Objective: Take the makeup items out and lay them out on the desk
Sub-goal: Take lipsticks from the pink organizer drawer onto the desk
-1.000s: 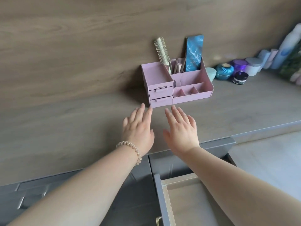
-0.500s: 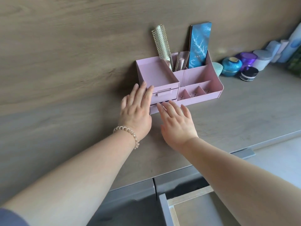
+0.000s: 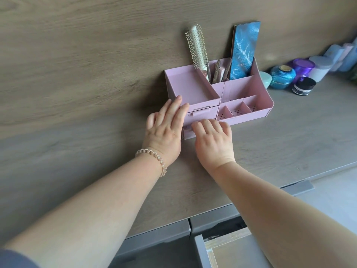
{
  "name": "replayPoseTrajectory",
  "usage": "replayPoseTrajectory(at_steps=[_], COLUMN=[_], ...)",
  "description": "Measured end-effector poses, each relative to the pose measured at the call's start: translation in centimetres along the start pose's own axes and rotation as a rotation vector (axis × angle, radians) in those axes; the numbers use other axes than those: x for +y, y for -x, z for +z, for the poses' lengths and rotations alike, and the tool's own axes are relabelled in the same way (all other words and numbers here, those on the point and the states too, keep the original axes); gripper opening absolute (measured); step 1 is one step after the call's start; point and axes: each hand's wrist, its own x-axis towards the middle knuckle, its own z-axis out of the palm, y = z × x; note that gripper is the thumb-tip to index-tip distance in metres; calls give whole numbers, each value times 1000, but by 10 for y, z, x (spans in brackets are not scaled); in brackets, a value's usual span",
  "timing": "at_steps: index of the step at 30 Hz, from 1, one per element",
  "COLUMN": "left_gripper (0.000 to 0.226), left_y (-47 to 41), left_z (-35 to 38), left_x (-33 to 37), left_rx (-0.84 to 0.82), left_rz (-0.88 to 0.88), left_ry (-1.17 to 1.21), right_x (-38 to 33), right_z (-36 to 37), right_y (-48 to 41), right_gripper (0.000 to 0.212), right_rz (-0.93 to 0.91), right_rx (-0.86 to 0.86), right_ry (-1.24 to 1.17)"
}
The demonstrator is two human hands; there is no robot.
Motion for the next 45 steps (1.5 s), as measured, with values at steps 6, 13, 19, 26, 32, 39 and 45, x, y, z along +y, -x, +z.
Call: replayPoseTrajectory(at_steps=[6, 13, 19, 26, 32, 39, 45], left_gripper=[62, 63, 66, 68, 70, 74, 54], left_y=[3, 1, 2, 1, 3, 4, 30], left_z=[4, -5, -9, -15, -13, -23, -42], left_x=[0, -2, 1, 3, 3, 11, 29], left_rx=[-21, -66, -121, -157, -176, -249, -46], left_rz=[-8, -14, -12, -23, -35, -100, -112], left_ry=[12, 72, 67, 39, 37, 58, 95], right_x=[5, 11, 9, 13, 25, 25, 45], right_z=[-9, -31, -40, -52, -57, -59, -66], right_y=[14, 46, 42, 21, 48, 57, 34], right_gripper=[42, 45, 40, 33, 36, 14, 27], right_rz=[-81, -94, -74, -166, -234, -243, -155], right_rx=[-53, -59, -119, -113, -63, -5, 23], right_ry=[42, 57, 75, 110, 105, 48, 13])
